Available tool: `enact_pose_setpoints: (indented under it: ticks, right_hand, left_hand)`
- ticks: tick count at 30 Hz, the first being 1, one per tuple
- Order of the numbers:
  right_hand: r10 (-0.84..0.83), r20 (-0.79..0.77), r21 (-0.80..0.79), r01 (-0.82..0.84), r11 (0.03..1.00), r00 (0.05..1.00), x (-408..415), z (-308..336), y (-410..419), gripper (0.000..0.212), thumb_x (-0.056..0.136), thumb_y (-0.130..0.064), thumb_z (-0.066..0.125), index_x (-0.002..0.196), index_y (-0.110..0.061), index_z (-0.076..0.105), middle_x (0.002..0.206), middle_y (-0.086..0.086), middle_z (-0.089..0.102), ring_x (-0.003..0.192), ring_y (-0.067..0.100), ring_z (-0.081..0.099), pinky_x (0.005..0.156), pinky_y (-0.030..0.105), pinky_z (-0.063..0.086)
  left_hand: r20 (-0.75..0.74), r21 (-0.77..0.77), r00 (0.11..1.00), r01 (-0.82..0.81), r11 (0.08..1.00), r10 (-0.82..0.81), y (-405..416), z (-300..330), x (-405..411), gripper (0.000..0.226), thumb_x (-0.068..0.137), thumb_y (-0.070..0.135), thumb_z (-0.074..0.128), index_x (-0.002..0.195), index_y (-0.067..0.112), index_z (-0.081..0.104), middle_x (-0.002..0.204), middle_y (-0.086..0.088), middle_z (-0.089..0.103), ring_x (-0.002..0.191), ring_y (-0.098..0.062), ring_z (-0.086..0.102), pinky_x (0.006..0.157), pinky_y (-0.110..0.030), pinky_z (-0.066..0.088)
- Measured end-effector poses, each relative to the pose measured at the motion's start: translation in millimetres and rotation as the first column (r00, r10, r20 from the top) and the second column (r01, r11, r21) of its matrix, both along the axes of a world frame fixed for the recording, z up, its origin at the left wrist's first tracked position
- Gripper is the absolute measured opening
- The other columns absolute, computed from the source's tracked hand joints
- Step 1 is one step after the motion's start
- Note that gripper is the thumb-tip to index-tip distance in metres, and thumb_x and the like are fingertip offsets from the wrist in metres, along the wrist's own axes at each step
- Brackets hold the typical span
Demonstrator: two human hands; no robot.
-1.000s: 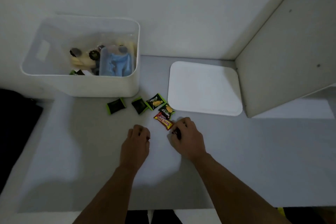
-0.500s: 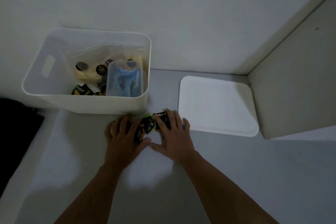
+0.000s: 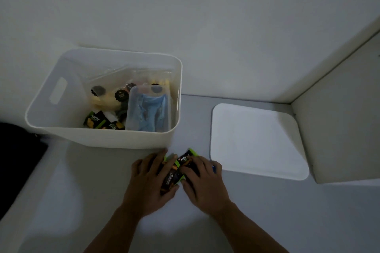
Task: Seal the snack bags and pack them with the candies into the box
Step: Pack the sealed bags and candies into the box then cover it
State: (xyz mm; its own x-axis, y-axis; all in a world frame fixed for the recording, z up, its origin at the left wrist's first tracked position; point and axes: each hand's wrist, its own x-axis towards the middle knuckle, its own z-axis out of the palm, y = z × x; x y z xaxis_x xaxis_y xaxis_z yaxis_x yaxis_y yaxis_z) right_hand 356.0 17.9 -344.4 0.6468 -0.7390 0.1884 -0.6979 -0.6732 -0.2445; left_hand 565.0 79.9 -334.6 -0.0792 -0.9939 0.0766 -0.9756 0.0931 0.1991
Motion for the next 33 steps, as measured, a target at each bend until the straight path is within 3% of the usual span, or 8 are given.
enact_pose_setpoints:
  ticks: [3, 6, 13, 20, 26, 28, 30, 33]
  right_hand:
    - [-0.016, 0.008, 0.011, 0.016, 1.0, 1.0, -1, -2, 0, 0.039, 0.098, -0.046, 0.052, 0.134, -0.033, 0.058, 0.133, 0.003, 0.058, 0.121, 0.025, 0.053, 0.093, 0.045, 0.04]
    - [-0.03, 0.013, 0.018, 0.03, 0.999, 0.999, -1, -4, -1, 0.045, 0.096, -0.05, 0.053, 0.136, -0.031, 0.058, 0.126, 0.004, 0.059, 0.115, 0.026, 0.056, 0.087, 0.042, 0.04]
    - [-0.103, 0.06, 0.005, 0.102, 0.995, 0.993, -1, -1, 4, 0.029, 0.092, -0.053, 0.058, 0.109, -0.032, 0.067, 0.137, -0.004, 0.057, 0.122, 0.021, 0.053, 0.08, 0.04, 0.039]
    - [-0.082, 0.117, 0.016, 0.081, 0.997, 0.99, -4, -4, 5, 0.021, 0.088, -0.044, 0.065, 0.096, -0.025, 0.062, 0.11, -0.003, 0.061, 0.096, 0.021, 0.057, 0.073, 0.037, 0.044]
    - [-0.089, 0.125, 0.128, 0.073, 0.989, 0.988, -7, 6, 3, 0.023, 0.077, -0.04, 0.069, 0.093, -0.026, 0.058, 0.095, -0.008, 0.056, 0.08, 0.013, 0.054, 0.049, 0.026, 0.045]
    - [-0.178, 0.111, 0.287, 0.14, 0.948, 0.978, -7, 19, 3, 0.022, 0.077, -0.043, 0.067, 0.092, -0.031, 0.056, 0.093, -0.011, 0.055, 0.081, 0.011, 0.056, 0.056, 0.029, 0.05]
    - [-0.342, 0.163, 0.528, 0.211, 0.822, 0.926, -7, 39, 2, 0.017, 0.075, -0.046, 0.067, 0.083, -0.036, 0.055, 0.087, -0.013, 0.058, 0.078, 0.006, 0.058, 0.064, 0.027, 0.051]
    - [-0.66, 0.302, 0.81, 0.18, 0.558, 0.688, -14, 66, -1, 0.024, 0.074, -0.032, 0.074, 0.061, -0.036, 0.054, 0.062, -0.016, 0.058, 0.059, 0.004, 0.052, 0.059, 0.023, 0.045]
  left_hand:
    - [0.018, 0.018, 0.999, 0.035, 0.999, -0.035, -3, 0, 1, 0.075, 0.084, 0.069, 0.053, 0.149, 0.032, 0.046, 0.162, 0.003, 0.034, 0.133, -0.03, 0.045, 0.098, -0.05, 0.036]
    - [0.035, 0.005, 0.999, 0.034, 0.999, -0.034, -3, -4, 1, 0.067, 0.082, 0.068, 0.056, 0.137, 0.03, 0.059, 0.155, 0.003, 0.044, 0.129, -0.032, 0.049, 0.097, -0.05, 0.036]
    - [-0.023, -0.114, 0.998, -0.055, 0.992, 0.053, 6, -15, -3, 0.044, 0.077, 0.062, 0.068, 0.094, 0.021, 0.069, 0.136, -0.001, 0.061, 0.123, -0.03, 0.055, 0.098, -0.049, 0.038]
    - [-0.074, -0.166, 0.977, -0.209, 0.964, 0.199, 8, -19, -10, 0.025, 0.077, 0.037, 0.064, 0.09, 0.016, 0.062, 0.096, -0.001, 0.061, 0.078, -0.026, 0.057, 0.069, -0.038, 0.04]
    - [-0.093, -0.044, 0.974, -0.209, 0.977, 0.205, 7, -7, -7, 0.024, 0.072, 0.034, 0.06, 0.09, 0.018, 0.059, 0.083, 0.002, 0.057, 0.065, -0.021, 0.057, 0.052, -0.031, 0.045]
    - [-0.149, 0.063, 0.956, -0.246, 0.967, 0.253, 12, 2, -9, 0.025, 0.072, 0.03, 0.067, 0.091, 0.02, 0.056, 0.086, 0.005, 0.056, 0.066, -0.019, 0.059, 0.049, -0.029, 0.047]
    - [-0.218, 0.166, 0.92, -0.294, 0.941, 0.325, 21, 14, -17, 0.024, 0.075, 0.028, 0.069, 0.093, 0.021, 0.054, 0.091, 0.006, 0.054, 0.067, -0.018, 0.059, 0.051, -0.031, 0.05]
    - [-0.337, 0.284, 0.831, -0.358, 0.89, 0.442, 28, 40, -33, 0.017, 0.08, 0.022, 0.063, 0.088, 0.022, 0.048, 0.089, 0.006, 0.051, 0.065, -0.018, 0.057, 0.058, -0.038, 0.055]
